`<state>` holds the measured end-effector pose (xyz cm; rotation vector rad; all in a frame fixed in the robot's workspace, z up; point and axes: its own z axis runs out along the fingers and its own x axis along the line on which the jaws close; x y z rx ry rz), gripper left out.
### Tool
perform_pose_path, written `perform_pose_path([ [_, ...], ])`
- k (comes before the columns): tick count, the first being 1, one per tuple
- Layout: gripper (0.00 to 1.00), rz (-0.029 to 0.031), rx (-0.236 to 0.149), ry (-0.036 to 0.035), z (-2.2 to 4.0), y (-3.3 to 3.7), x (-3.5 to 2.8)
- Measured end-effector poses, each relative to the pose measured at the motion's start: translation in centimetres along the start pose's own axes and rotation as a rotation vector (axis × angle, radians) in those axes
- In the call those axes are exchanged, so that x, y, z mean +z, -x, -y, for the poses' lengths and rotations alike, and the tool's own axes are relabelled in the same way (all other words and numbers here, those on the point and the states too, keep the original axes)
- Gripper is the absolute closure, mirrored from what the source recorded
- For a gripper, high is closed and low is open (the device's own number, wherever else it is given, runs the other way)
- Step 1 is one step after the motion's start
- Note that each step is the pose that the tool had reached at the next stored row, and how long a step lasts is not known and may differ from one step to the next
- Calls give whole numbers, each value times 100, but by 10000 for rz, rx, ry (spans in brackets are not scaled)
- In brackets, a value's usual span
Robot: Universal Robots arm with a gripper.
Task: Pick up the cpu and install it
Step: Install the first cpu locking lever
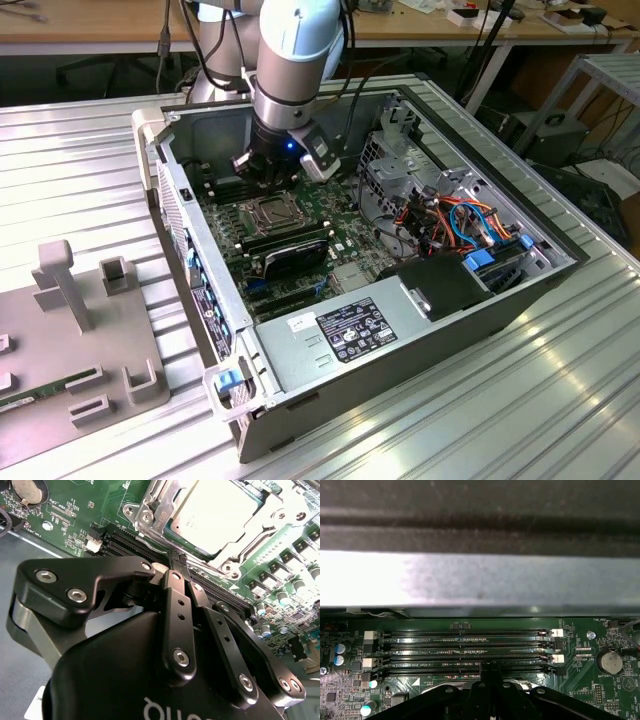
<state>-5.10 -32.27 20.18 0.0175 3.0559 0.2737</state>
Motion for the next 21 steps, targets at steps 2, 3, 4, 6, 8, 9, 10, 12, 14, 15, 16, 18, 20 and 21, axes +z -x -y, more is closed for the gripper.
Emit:
perform_pose_path([
  [2,89,-1,-1,-6,0,0,1],
  [3,89,-1,-1,-7,1,0,1],
  [4,89,0,-1,-7,0,0,2],
  [6,89,0,-1,-8,0,0,2],
  [8,89,0,-1,-8,0,0,2],
  [9,89,0,-1,-8,0,0,1],
  [10,89,1,-1,-7,-1,0,-4],
  [12,89,0,0,-6,-4,1,-21],
  [14,89,2,0,-5,-6,2,-27],
  [15,89,1,-1,-6,-6,2,-28],
  [16,89,0,-1,-8,-5,2,-29],
  [18,89,-3,0,-10,-10,4,-55],
  [20,89,1,0,-7,-18,7,-98],
  [21,89,0,0,-7,-24,10,-130],
])
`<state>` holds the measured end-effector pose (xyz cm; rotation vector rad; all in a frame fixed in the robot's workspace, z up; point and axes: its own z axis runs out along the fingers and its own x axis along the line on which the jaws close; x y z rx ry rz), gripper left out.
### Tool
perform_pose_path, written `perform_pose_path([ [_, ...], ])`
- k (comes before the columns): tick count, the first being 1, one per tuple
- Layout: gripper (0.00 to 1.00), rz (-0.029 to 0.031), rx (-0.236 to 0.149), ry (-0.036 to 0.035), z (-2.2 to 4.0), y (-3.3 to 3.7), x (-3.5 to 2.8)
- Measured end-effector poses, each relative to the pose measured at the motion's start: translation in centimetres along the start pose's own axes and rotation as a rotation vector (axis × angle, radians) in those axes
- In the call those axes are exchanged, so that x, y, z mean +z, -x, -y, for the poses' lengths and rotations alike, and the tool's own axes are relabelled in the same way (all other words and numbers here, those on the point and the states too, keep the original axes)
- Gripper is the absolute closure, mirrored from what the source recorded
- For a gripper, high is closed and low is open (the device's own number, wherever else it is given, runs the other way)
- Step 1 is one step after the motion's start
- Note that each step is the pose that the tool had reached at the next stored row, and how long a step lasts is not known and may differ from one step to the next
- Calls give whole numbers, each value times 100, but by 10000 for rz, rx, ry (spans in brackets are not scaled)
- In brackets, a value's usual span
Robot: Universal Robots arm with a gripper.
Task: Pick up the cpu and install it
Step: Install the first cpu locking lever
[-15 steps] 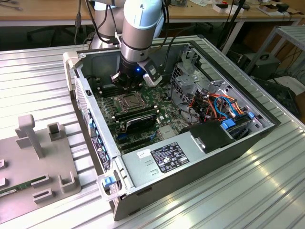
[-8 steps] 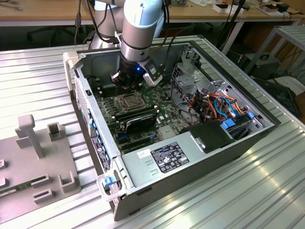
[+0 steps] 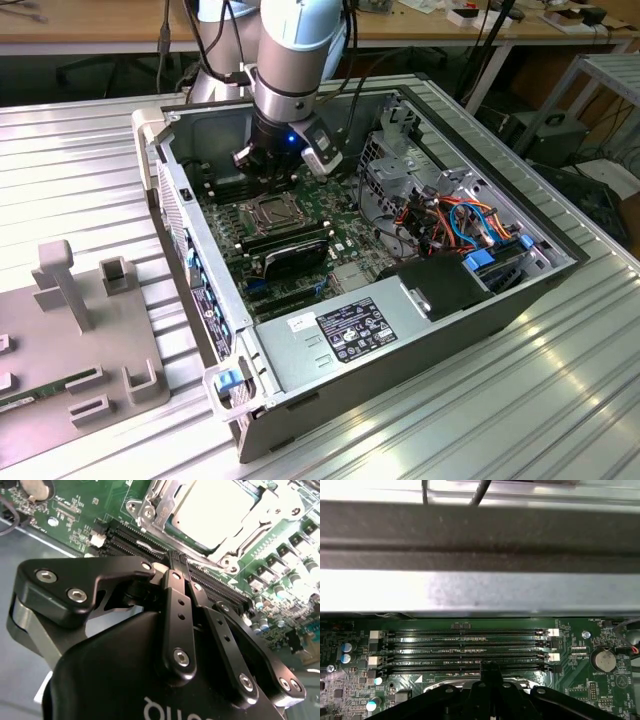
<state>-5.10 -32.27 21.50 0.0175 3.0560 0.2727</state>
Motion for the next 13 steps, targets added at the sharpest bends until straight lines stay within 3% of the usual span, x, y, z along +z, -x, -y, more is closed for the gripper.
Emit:
perform_pose_path([
  [3,89,0,-3,-3,-10,4,-43],
  [13,89,42,-10,0,-53,-6,-38],
])
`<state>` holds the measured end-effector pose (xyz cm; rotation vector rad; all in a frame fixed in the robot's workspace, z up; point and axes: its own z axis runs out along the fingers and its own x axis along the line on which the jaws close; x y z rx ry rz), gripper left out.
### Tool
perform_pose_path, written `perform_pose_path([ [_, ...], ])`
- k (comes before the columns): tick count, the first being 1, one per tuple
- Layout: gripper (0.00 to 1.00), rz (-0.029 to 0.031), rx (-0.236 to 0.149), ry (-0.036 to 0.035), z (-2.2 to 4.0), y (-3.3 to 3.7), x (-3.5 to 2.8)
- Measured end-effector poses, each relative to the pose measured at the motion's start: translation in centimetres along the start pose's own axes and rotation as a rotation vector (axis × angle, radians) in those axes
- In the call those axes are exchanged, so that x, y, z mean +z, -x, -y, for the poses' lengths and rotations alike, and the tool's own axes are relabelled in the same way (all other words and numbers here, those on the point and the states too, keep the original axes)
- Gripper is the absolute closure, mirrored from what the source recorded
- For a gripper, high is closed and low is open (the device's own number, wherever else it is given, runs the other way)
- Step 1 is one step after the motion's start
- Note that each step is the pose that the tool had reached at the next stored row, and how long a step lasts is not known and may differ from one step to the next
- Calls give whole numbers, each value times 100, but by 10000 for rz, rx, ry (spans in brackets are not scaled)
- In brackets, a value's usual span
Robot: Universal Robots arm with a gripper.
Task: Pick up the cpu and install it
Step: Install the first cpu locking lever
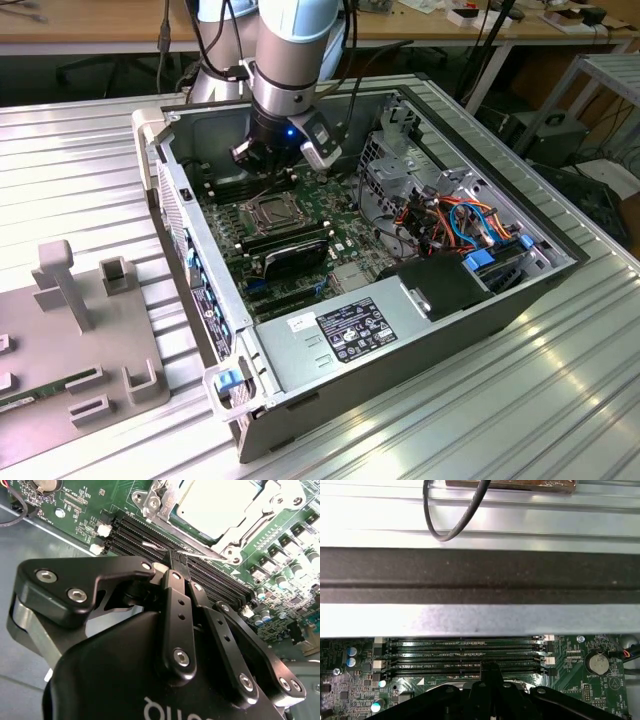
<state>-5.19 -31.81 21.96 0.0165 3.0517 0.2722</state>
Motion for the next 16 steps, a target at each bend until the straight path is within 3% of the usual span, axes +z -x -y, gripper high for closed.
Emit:
perform_pose_path([
  [16,89,28,-2,-2,9,-6,68],
])
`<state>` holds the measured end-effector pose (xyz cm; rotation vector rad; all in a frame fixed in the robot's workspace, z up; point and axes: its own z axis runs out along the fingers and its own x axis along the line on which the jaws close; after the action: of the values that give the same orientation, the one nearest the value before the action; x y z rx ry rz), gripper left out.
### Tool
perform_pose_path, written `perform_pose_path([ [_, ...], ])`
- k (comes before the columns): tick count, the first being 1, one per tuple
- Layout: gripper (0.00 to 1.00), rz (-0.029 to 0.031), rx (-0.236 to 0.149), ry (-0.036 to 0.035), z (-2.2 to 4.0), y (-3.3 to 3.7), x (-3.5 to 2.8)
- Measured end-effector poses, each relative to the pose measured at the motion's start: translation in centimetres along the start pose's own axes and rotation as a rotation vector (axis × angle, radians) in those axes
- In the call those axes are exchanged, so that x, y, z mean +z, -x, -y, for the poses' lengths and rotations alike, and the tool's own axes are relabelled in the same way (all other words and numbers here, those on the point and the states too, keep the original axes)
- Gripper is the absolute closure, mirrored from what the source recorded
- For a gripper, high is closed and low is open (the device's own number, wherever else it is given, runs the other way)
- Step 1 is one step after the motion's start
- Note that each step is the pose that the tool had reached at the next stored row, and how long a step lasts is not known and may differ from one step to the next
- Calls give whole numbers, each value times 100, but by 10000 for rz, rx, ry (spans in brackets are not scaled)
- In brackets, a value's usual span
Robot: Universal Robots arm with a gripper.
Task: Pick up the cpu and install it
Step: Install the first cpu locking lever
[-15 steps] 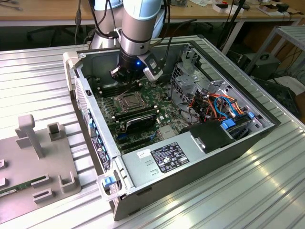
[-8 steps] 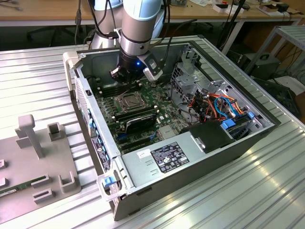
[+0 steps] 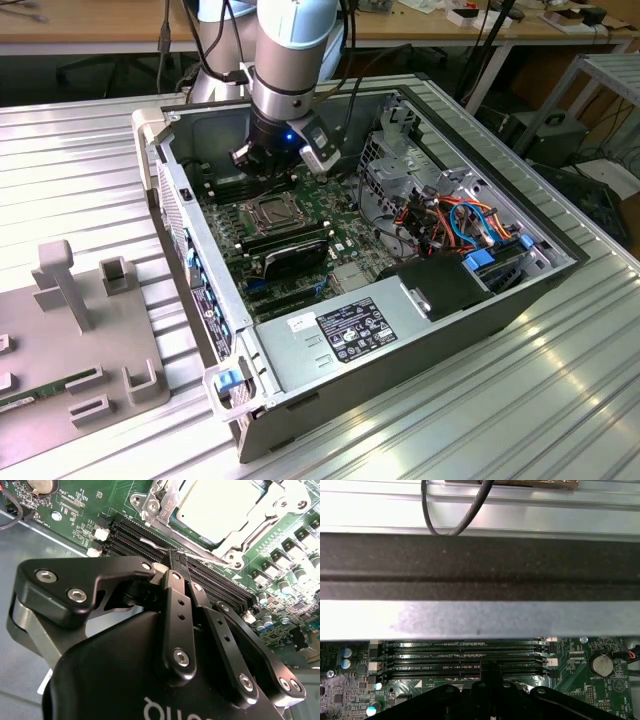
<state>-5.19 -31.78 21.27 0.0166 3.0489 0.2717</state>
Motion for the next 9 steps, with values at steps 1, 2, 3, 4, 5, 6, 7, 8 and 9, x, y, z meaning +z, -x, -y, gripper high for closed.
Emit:
perform_pose_path([
  [1,89,0,-1,1,-1,1,2],
  [2,89,0,0,2,-3,2,4],
  [3,89,-1,0,1,-5,4,5],
  [4,89,-1,-1,1,-6,8,6],
  [5,89,0,-1,1,-7,16,8],
  [6,89,1,-1,2,-7,22,9],
  [7,89,1,-1,3,-7,29,11],
  [8,89,0,-1,2,-7,35,13],
  [9,89,0,-1,2,-7,42,15],
])
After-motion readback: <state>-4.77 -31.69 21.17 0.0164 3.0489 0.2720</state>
